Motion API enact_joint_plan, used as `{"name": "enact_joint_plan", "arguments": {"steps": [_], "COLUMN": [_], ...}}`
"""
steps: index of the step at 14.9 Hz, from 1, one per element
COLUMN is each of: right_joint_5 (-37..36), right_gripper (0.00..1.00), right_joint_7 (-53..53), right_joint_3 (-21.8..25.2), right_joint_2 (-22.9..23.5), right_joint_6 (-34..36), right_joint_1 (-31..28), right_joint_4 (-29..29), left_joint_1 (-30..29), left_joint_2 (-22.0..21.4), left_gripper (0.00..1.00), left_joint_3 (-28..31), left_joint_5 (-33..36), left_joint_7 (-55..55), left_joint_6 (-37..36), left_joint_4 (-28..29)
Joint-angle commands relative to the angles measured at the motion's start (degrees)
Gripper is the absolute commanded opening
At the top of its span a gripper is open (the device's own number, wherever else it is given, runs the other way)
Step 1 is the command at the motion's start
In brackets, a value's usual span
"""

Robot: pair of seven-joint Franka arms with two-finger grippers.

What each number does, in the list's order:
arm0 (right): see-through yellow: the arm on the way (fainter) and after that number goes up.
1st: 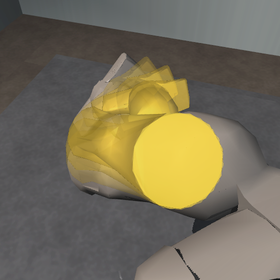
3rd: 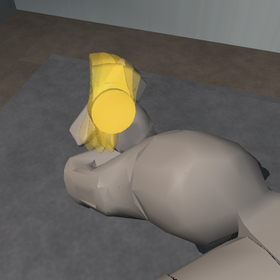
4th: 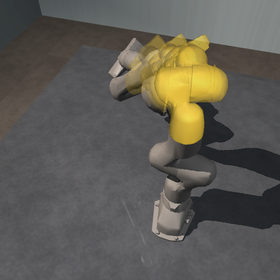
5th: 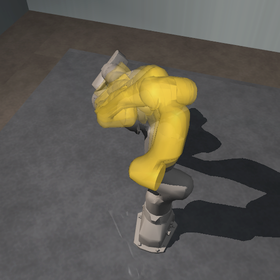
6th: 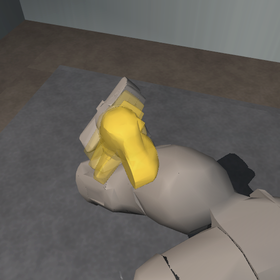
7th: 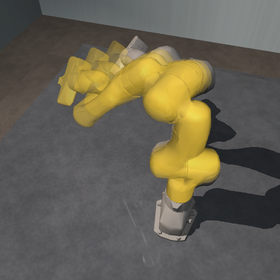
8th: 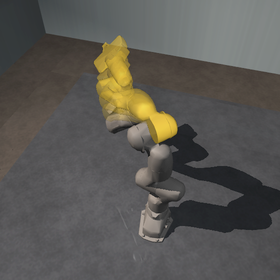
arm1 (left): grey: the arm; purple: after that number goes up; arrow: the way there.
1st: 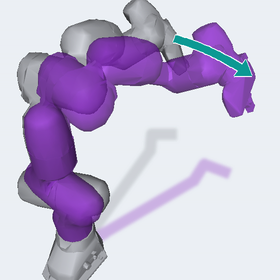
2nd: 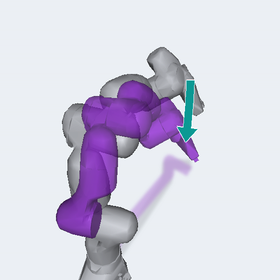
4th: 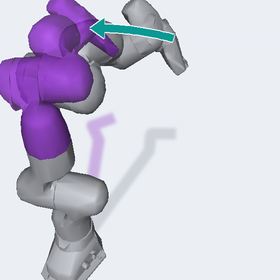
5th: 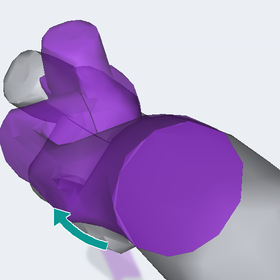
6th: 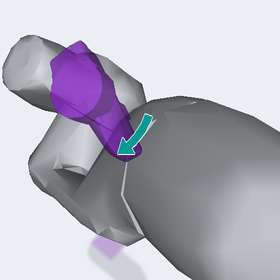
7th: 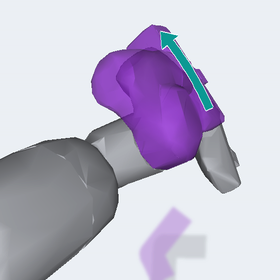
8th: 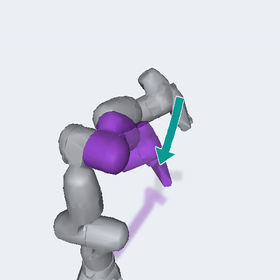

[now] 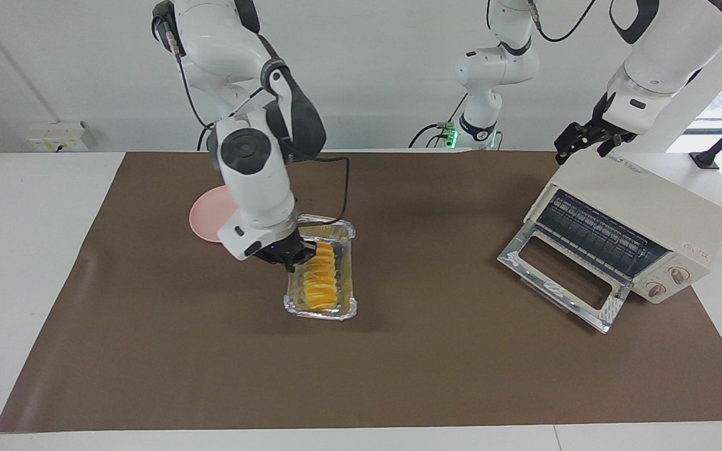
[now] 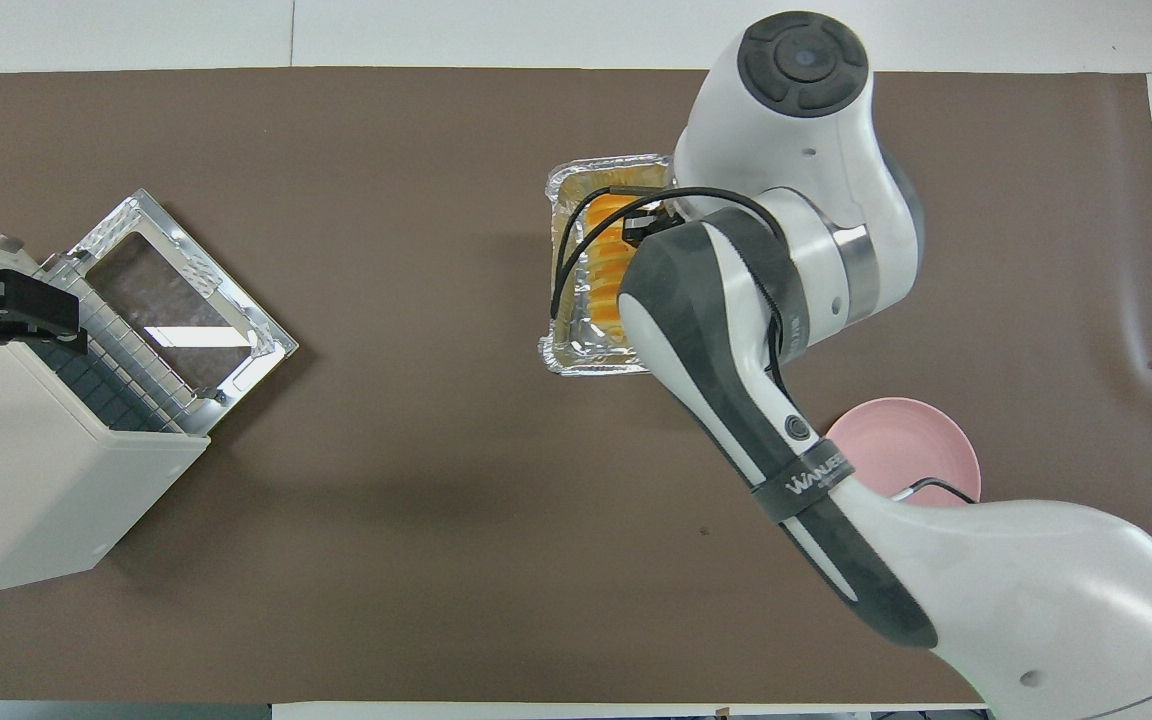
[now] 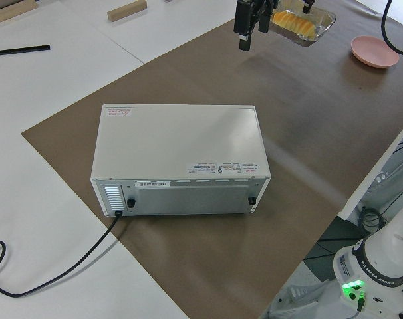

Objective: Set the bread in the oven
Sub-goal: 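Push the foil tray with the right gripper toward the table center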

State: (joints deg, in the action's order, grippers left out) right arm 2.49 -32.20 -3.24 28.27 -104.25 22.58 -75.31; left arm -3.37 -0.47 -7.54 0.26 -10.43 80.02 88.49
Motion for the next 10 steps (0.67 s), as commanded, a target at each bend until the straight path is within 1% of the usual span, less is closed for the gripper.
{"name": "enact_joint_plan", "arguments": {"steps": [1,5,6,7,10], "right_joint_5": [2.3,2.3,2.3,2.3,2.3], "right_gripper": [0.00,0.00,0.00,0.00,0.00], "right_joint_7": [-3.4,-3.7,-3.8,-3.7,-2.7], "right_joint_3": [0.2,0.1,0.1,0.1,0.1], "right_joint_2": [0.7,1.2,1.7,2.6,2.0], "right_joint_6": [-4.4,-15.5,-17.5,-18.4,-21.3], "right_joint_1": [2.3,5.7,7.1,8.0,8.0], "right_joint_4": [-0.7,-9.1,-10.2,-10.7,-14.1], "left_joint_1": [-0.6,-0.6,-0.6,-0.6,-0.6], "left_joint_2": [-0.4,-0.4,-0.4,-0.4,-0.4], "left_gripper": [1.00,1.00,1.00,1.00,1.00], "left_joint_3": [-0.1,-0.2,-0.2,-0.2,-0.2], "left_joint_5": [-0.9,-0.9,-0.9,-0.9,-0.9], "left_joint_7": [0.2,0.2,0.2,0.2,0.2], "left_joint_6": [-1.1,-1.1,-1.1,-1.1,-1.1], "left_joint_4": [-0.4,-0.4,-0.4,-0.4,-0.4]}}
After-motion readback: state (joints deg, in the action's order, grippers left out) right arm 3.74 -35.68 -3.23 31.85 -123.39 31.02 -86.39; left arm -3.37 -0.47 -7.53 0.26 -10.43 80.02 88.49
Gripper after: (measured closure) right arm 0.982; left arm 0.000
